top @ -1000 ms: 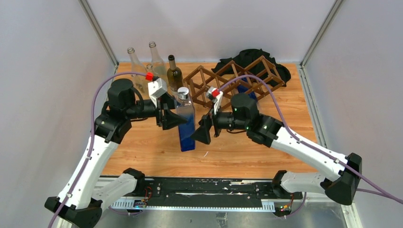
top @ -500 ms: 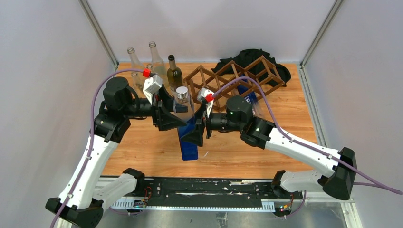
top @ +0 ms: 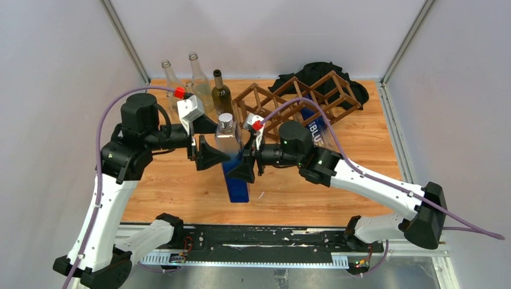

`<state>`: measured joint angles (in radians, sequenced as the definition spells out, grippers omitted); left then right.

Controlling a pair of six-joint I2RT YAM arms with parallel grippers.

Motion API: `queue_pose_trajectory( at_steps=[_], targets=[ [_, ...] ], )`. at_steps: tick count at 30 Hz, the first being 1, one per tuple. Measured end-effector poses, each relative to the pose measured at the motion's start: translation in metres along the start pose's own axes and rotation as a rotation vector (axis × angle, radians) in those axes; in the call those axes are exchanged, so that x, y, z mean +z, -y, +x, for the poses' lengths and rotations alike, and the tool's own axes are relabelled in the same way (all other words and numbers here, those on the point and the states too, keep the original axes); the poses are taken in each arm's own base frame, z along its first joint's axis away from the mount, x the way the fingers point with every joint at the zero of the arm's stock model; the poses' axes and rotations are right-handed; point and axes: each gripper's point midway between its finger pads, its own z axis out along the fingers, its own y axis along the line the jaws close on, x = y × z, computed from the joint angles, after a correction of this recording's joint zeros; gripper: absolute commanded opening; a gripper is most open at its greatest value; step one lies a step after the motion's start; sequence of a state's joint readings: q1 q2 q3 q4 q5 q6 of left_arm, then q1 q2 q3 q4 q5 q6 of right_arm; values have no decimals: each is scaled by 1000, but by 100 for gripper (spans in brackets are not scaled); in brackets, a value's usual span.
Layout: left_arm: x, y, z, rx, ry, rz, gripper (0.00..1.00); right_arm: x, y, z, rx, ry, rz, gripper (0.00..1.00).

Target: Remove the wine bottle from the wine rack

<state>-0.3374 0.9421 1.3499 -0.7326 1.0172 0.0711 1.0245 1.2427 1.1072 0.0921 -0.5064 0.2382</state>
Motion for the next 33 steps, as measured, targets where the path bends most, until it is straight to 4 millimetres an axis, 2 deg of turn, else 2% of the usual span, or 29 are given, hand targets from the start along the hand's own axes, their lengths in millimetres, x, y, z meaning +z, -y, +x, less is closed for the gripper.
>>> queue_pose_trajectory(
  at_steps=[5,8,10,11,12,15,20,23,25,29,33],
  targets=[
    [-16,-39,-4,50,-114,-229,100,10,42,24,-4,-59,177,0],
    [-34,-80,-6,52,-185,-400,100,18,76,36,-33,-79,303,0],
    [-52,-112,2,14,-236,-525,100,29,104,46,-53,-98,394,0],
    [-58,-120,5,-4,-249,-561,100,33,113,49,-55,-105,419,0],
    [-70,-133,10,-38,-270,-620,100,40,130,53,-61,-111,468,0],
    [-106,-160,16,-108,-286,-770,100,56,162,62,-72,-109,545,0],
    [-194,-207,14,-258,-207,-1070,100,89,207,65,-86,-71,626,0],
    [-220,-220,25,-328,-190,-1136,100,106,224,60,-104,-40,652,0],
    [-226,-223,32,-348,-192,-1147,100,116,232,54,-118,-11,660,0],
    [-220,-215,41,-355,-197,-1121,100,133,249,39,-138,71,682,0],
    [-212,-202,45,-342,-194,-1085,100,151,271,33,-152,137,705,0]
  ],
)
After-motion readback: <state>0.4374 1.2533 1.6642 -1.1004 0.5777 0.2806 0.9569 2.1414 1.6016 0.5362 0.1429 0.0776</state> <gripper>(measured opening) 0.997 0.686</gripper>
